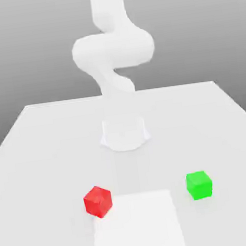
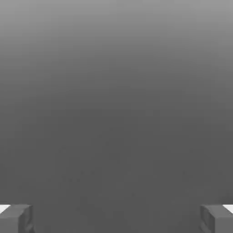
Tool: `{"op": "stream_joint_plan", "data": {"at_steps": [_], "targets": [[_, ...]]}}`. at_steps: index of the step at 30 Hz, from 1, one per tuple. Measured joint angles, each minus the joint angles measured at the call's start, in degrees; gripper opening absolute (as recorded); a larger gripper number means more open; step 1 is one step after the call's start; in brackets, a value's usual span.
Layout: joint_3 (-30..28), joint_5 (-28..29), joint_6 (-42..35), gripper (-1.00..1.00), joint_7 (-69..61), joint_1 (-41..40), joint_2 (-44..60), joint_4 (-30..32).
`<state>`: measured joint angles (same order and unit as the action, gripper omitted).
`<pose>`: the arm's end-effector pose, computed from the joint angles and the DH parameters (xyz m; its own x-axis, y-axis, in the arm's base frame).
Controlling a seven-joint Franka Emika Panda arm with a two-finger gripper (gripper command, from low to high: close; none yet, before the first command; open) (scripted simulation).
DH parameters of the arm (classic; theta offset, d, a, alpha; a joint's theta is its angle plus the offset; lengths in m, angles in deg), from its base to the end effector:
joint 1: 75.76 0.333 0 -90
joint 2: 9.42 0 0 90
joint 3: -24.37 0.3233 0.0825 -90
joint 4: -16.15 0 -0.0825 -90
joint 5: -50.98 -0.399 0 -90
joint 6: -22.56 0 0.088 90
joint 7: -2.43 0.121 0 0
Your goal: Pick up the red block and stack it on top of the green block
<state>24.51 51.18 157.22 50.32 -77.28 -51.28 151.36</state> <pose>0.3947 -0.0093 0.6551 0.4854 -0.7517 0.4464 -0.5736 -0.6592 -0.4863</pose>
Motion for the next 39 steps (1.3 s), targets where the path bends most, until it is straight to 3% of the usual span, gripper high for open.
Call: {"op": "stream_joint_plan", "data": {"at_steps": [17, 24, 25, 32, 39], "targets": [[-1.5, 0.4, 24.8, 0.00, 16.7, -10.8, 35.6, 27.7], [-0.9, -1.3, 37.9, 0.00, 16.7, -12.0, 51.5, 27.7], [-0.8, -1.4, 39.2, -1.00, 16.6, -12.1, 53.1, 27.5], [-0.7, -1.1, 39.4, -1.00, 16.8, -12.3, 53.2, 27.5], [-0.6, -0.2, 28.2, -1.00, 17.5, -12.6, 40.1, 29.3]]}}
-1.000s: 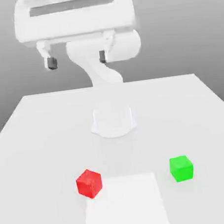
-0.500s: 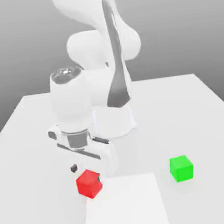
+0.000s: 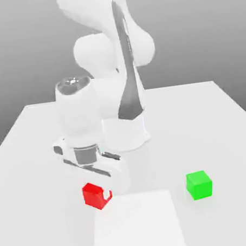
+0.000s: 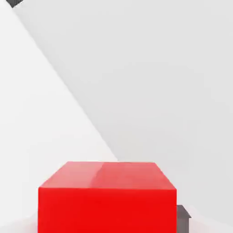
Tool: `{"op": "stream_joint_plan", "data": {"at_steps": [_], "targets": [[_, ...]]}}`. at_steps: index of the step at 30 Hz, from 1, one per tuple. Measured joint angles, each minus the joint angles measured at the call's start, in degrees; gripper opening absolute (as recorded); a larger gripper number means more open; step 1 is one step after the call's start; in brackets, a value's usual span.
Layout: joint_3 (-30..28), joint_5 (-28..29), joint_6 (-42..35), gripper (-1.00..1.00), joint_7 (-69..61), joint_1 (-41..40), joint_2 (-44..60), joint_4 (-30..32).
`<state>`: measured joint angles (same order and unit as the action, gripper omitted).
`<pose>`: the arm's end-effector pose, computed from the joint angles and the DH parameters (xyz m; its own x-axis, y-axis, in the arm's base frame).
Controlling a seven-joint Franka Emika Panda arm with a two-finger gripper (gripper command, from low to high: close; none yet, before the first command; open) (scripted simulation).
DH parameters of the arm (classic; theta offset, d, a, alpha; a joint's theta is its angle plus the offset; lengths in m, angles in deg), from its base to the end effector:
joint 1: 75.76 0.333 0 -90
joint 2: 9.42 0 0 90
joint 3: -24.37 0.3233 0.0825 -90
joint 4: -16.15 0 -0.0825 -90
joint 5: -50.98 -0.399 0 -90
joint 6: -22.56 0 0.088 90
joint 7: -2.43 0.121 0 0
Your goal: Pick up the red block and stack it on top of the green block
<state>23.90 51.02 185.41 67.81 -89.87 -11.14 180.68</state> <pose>0.3461 -0.0899 0.1809 0.1750 -0.9846 0.0003 -0.9846 -0.1750 -0.0007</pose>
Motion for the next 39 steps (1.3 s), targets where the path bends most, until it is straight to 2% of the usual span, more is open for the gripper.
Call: {"op": "stream_joint_plan", "data": {"at_steps": [15, 19, 23, 24, 30, 39], "targets": [[19.4, -7.6, -9.2, -1.00, 2.3, 24.9, -8.6, -1.1], [20.7, -3.6, -4.3, -1.00, 5.5, 24.5, -3.2, -1.4], [19.4, 3.9, 2.3, -1.00, 10.8, 23.9, 4.0, -1.6], [18.8, 5.4, 3.5, 1.00, 11.9, 24.2, 5.3, -1.7], [18.5, 6.2, 4.0, 1.00, 12.4, 24.4, 6.0, -1.7], [18.1, -6.1, -8.5, 1.00, 3.8, 27.9, -7.6, -1.2]]}}
